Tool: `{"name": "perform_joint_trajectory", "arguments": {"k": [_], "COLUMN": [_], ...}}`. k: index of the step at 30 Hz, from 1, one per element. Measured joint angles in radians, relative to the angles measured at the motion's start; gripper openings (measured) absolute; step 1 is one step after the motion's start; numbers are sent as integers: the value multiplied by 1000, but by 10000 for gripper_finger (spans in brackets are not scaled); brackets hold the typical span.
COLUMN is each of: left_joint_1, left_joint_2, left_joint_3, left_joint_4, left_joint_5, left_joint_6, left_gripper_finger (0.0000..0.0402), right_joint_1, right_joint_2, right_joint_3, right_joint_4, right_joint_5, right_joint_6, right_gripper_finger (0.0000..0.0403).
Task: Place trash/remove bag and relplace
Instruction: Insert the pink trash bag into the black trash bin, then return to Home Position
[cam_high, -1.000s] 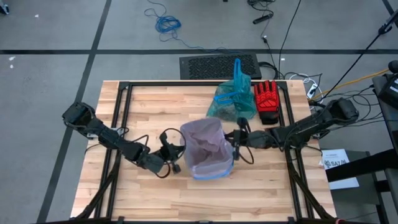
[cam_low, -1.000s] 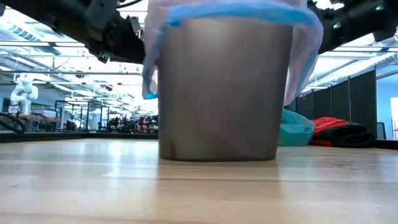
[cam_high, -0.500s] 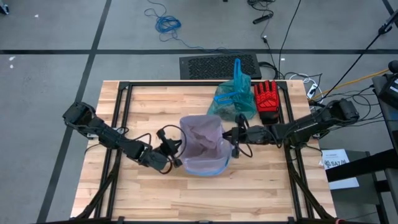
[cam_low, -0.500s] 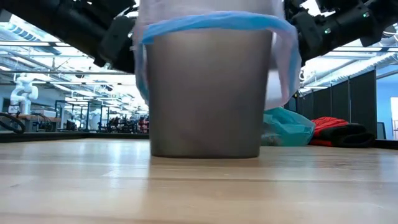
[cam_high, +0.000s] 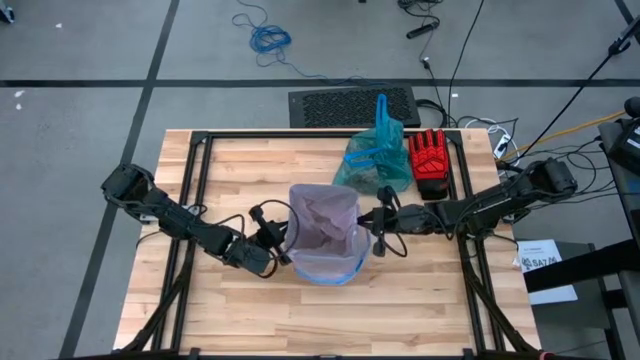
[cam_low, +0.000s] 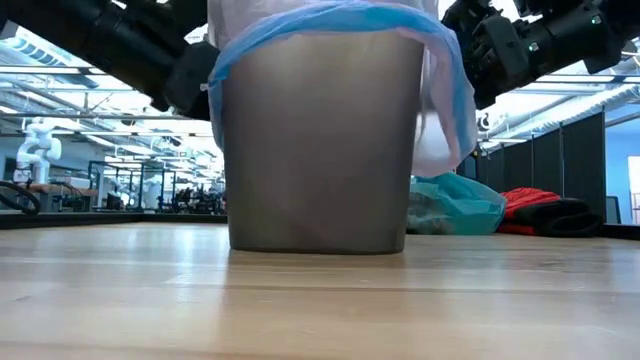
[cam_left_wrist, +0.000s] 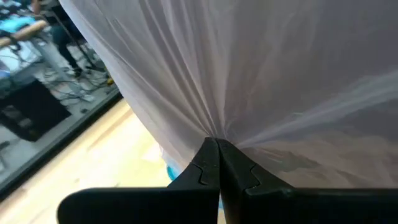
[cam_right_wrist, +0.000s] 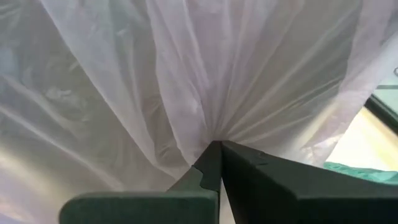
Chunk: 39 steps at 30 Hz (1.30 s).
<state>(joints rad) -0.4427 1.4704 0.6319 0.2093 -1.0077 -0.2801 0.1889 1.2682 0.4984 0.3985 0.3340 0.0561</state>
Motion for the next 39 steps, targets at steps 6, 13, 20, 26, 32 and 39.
{"name": "perform_joint_trajectory", "arguments": {"k": [6,13,20,26,32,39], "left_joint_1": [-26,-92,-132,-142,-132,120], "left_joint_2": [-69,-233,-384,-444,-470,-473], "left_joint_3": [0,2,2,-75,-359,-579], "left_joint_4": [-30,-135,-326,-335,195,834], "left_joint_5": [-14,4,82,90,166,534], "left_joint_6": [29,78,14,-21,117,396], "left_gripper_finger": [0,0,0,0,0,0], "right_joint_1": [3,12,23,22,-30,-136], "right_joint_2": [-17,-128,-317,-499,-706,-838], "right_joint_3": [1,2,2,-104,-450,-473], "right_joint_4": [-38,-162,-375,-317,135,151], "right_joint_5": [0,-4,-2,-73,-225,-375], "right_joint_6": [-44,-46,-74,-137,-164,-190], "right_gripper_finger": [0,0,0,0,0,0]}}
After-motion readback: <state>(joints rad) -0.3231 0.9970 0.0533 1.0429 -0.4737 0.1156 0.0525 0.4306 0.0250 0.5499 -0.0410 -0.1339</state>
